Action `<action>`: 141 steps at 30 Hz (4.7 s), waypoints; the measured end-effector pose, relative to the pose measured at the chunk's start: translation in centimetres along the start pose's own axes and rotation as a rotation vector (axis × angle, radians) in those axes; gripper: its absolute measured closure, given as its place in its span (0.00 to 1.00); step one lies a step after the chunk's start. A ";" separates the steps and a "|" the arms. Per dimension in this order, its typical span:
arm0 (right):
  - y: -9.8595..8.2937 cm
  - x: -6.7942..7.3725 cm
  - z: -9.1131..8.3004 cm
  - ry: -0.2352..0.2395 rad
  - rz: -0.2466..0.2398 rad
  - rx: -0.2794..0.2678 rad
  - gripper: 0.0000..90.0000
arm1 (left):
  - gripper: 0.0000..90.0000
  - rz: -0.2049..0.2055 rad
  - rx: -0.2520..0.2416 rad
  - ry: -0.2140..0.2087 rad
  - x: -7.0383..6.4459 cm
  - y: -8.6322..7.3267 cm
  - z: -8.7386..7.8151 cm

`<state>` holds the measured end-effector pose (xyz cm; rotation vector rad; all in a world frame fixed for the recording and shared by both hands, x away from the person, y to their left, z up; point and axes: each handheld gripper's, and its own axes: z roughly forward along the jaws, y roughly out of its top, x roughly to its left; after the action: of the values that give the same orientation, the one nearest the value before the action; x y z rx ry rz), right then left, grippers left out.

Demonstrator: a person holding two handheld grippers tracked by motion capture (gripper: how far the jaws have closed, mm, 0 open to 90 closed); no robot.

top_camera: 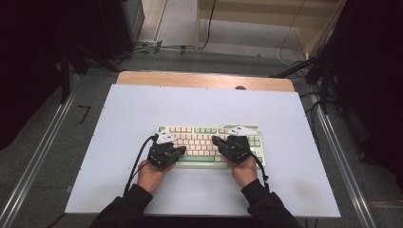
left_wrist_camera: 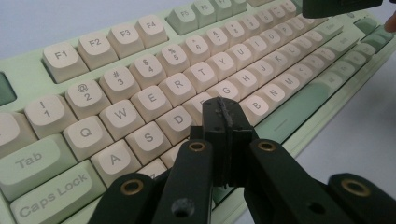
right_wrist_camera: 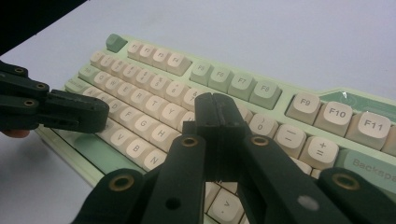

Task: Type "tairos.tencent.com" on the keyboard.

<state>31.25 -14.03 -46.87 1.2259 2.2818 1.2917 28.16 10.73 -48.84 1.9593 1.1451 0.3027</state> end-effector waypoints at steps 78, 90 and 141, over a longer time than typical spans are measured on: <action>-0.3 0.4 0.5 0.030 -0.026 0.053 0.43 | 1.00 -0.096 -0.093 0.104 1.9 0.9 0.5; -0.3 0.5 0.6 0.027 -0.030 0.058 0.43 | 1.00 -0.086 -0.075 0.118 1.9 1.1 1.1; -0.9 1.7 0.9 0.060 -0.063 0.046 0.97 | 0.60 -0.119 -0.151 0.066 1.4 1.4 -0.9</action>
<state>30.24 -12.47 -47.76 1.1354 2.3848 1.2768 29.28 12.00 -47.49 1.7537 1.2391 0.3814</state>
